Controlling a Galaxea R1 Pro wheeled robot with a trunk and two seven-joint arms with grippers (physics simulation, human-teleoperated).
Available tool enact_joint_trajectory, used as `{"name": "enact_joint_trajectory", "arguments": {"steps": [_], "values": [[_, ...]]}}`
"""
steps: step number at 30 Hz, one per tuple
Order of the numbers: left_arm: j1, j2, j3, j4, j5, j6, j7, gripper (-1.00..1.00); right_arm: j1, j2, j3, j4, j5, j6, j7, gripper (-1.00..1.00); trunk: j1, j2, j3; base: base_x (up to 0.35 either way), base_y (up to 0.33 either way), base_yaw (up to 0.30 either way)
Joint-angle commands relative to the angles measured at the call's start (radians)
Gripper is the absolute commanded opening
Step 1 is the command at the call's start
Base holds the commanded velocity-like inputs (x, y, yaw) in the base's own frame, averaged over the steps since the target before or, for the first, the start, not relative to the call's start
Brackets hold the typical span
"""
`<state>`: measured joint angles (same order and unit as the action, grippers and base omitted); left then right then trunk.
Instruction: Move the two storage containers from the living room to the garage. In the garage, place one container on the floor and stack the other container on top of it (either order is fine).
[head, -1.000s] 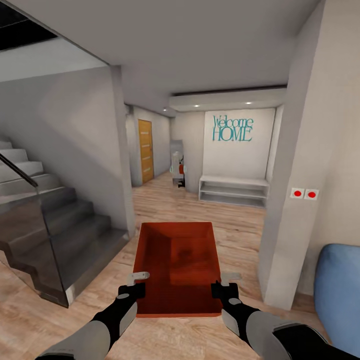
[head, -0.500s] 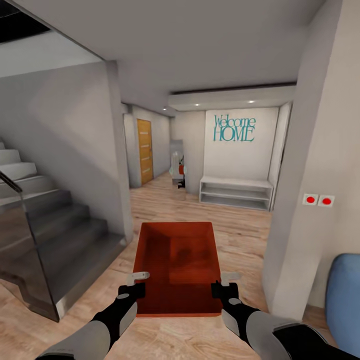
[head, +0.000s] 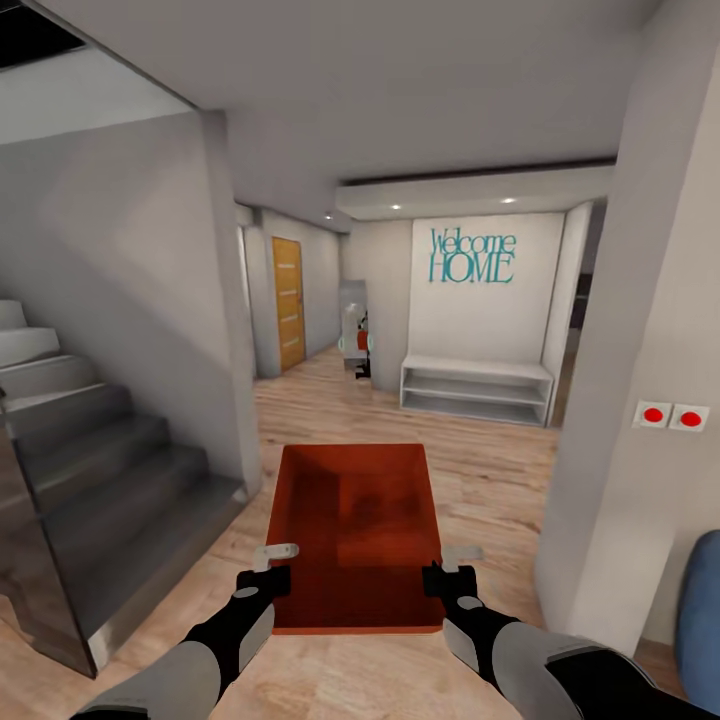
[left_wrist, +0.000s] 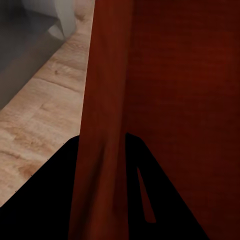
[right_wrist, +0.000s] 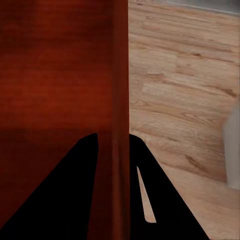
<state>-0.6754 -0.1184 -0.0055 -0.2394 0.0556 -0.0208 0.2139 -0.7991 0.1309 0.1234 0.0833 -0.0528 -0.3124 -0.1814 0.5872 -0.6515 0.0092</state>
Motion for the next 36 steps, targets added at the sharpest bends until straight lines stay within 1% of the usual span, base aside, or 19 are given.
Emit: {"name": "enact_joint_trajectory", "arguments": {"steps": [1,36], "values": [[0.0,0.014,0.009,0.003,0.004,-0.002,0.009,-1.0,-0.002,0.001,-0.042,-0.051,0.034,-0.002,0.004,-1.0,0.001,0.0,0.0,0.319,0.0,0.0],[0.0,0.014,0.009,0.003,0.003,-0.002,0.007,-1.0,-0.002,0.001,-0.042,-0.051,0.034,-0.002,0.004,-1.0,0.001,0.0,0.0,0.32,0.0,0.0]]}}
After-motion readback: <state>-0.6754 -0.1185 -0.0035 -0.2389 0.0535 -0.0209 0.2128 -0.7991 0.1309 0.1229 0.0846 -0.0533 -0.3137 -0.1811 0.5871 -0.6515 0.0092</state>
